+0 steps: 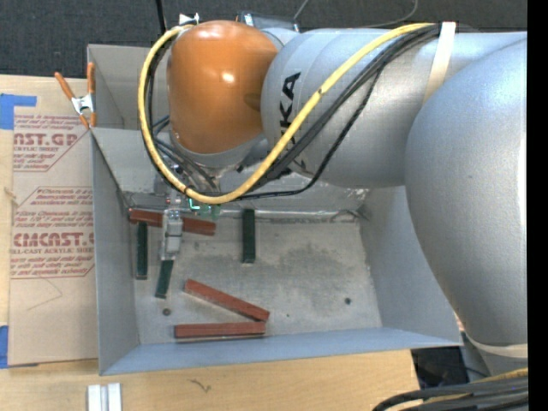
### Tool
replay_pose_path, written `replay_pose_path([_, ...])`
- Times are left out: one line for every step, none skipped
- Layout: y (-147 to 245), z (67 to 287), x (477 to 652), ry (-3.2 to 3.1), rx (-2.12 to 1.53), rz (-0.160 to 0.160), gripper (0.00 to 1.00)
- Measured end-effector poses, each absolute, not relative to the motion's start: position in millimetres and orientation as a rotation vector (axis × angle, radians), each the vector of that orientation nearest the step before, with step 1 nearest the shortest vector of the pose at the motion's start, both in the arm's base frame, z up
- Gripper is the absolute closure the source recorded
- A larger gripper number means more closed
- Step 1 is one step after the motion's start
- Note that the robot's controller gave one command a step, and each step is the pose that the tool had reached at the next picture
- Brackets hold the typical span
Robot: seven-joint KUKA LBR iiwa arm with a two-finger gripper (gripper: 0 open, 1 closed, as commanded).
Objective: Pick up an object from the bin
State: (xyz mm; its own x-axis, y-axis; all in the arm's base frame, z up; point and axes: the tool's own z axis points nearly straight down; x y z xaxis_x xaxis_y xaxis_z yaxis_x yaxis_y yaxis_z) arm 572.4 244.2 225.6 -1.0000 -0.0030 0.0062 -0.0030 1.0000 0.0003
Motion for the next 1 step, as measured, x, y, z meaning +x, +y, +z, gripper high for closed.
replay_pose_path([177.1,68.5,560.6,-3.096,0.531,-0.002,0.0])
